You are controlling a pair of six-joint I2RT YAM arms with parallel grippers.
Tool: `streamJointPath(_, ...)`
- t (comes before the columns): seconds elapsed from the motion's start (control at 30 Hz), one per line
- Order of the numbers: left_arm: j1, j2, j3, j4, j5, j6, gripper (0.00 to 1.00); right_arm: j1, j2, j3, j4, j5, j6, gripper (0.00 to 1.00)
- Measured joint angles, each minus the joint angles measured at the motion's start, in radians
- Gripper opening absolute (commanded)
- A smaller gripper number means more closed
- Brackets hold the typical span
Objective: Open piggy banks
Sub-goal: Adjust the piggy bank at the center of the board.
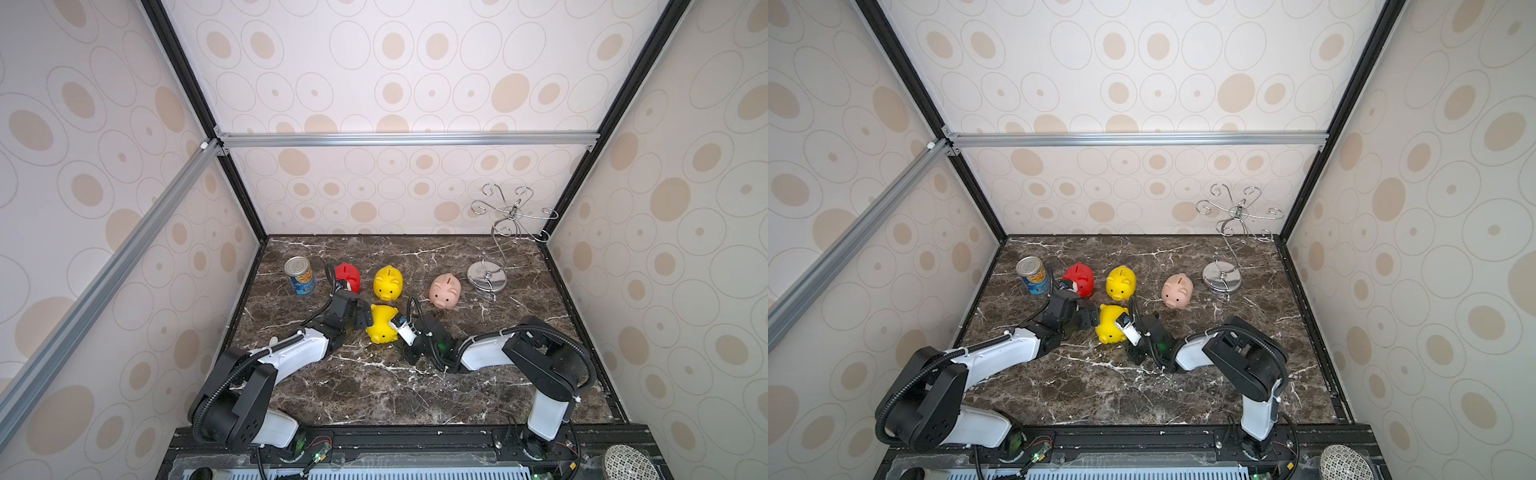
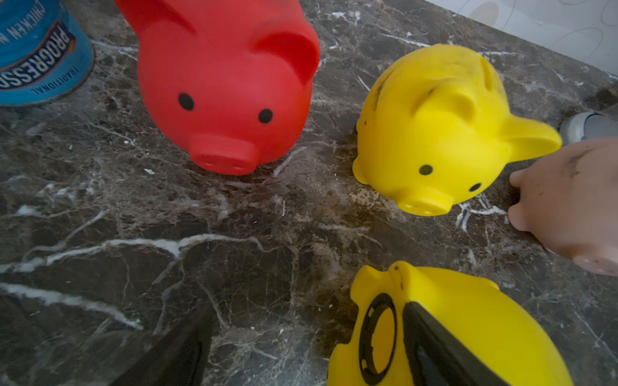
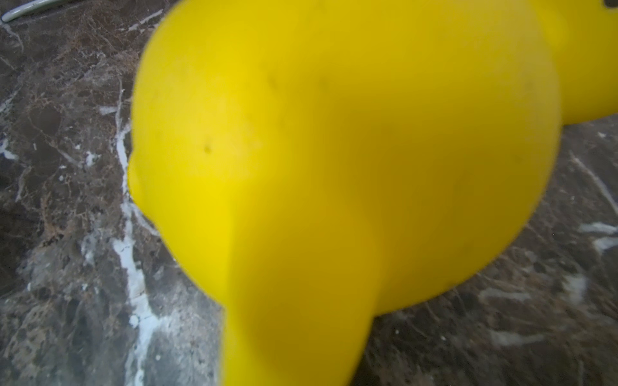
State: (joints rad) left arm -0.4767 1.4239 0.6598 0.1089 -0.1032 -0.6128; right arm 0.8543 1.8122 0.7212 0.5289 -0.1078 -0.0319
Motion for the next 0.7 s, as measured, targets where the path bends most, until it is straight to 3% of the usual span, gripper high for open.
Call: streamJointPath(0.7, 0.006, -0.052, -0.148, 0.069, -0.012, -0.022, 0.88, 0.022, -0.193, 0.048, -0.307, 0.013, -0.109, 0.23)
